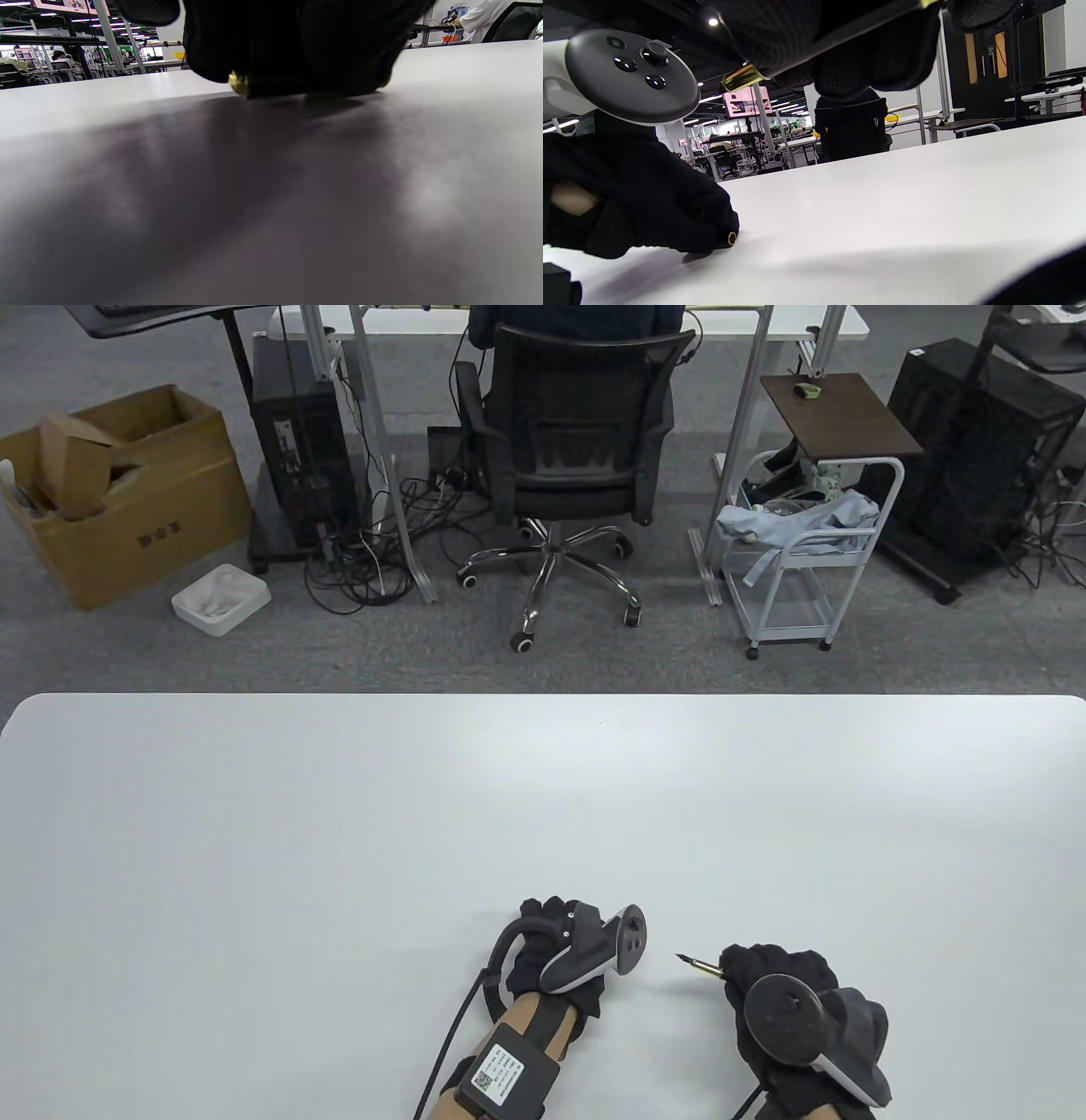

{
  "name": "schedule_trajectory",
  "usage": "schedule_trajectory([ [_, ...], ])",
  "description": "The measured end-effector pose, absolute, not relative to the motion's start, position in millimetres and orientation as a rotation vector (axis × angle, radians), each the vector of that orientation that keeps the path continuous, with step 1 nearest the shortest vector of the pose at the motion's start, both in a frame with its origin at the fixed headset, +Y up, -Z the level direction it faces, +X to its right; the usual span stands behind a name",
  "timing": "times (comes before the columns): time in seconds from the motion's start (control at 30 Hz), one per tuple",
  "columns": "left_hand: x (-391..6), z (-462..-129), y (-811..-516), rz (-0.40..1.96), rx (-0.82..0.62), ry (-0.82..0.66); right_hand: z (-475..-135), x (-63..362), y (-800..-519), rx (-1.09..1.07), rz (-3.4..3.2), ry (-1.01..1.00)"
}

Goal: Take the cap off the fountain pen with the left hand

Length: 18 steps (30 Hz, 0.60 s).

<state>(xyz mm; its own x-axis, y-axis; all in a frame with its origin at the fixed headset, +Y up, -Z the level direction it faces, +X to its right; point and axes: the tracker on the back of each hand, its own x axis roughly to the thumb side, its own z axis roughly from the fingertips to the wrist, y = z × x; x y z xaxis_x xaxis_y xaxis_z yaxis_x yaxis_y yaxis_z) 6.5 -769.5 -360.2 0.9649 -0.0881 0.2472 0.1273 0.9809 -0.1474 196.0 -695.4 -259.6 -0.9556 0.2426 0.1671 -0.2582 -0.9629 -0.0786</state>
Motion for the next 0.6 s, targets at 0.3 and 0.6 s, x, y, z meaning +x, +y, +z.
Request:
schedule_trajectory([
  [0.3, -5.1, -354.1, -718.8, -0.058, -0.069, -0.245, -260.8, 193.7, -701.8, 0.235, 2.886, -0.106],
  [0.6, -61.1, -301.4, -640.6, 0.061, 0.078, -0.232, -257.5, 177.4, -703.4, 0.338, 2.900, -0.075],
])
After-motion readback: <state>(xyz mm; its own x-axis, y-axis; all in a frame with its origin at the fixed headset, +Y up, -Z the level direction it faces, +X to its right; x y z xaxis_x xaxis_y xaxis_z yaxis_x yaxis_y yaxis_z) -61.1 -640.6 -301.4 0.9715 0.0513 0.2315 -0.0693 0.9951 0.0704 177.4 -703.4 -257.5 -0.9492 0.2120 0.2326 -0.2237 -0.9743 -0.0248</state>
